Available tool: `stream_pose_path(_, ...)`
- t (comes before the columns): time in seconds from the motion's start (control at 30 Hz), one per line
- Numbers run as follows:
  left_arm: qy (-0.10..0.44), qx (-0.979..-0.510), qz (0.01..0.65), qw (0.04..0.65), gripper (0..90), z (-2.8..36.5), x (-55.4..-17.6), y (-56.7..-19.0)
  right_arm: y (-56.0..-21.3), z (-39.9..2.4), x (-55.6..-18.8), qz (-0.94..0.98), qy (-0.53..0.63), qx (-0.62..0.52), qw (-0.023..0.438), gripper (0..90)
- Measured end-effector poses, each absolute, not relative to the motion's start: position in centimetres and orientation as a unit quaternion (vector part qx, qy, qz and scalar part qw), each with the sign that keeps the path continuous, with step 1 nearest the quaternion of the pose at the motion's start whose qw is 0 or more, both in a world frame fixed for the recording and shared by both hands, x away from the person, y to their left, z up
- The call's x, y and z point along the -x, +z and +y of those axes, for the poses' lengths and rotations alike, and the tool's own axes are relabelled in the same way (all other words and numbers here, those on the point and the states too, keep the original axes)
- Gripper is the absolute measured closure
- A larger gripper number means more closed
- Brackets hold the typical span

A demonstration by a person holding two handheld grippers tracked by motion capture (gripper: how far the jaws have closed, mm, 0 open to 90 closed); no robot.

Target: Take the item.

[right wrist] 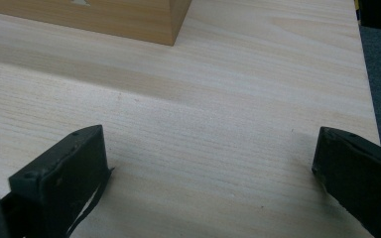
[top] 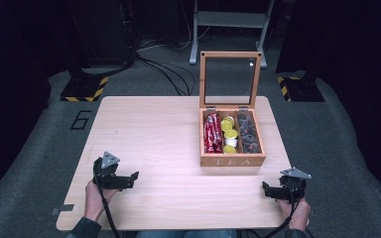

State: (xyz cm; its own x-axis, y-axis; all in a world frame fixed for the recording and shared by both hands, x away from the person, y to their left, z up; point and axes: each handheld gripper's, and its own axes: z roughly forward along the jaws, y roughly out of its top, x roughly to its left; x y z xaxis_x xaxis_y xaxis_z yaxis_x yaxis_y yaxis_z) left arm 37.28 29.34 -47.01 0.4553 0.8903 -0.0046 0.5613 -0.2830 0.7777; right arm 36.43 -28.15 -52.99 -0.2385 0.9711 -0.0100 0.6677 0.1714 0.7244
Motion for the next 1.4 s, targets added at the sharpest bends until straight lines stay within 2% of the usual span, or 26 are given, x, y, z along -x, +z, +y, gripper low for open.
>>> stream_pose_path(1.4,0.199,-0.803,0.397,0.398,2.3,20.7,-42.8,-42.2,-53.0,-28.2,-36.4,0.725,0.307,-0.568,0.241,0.1)
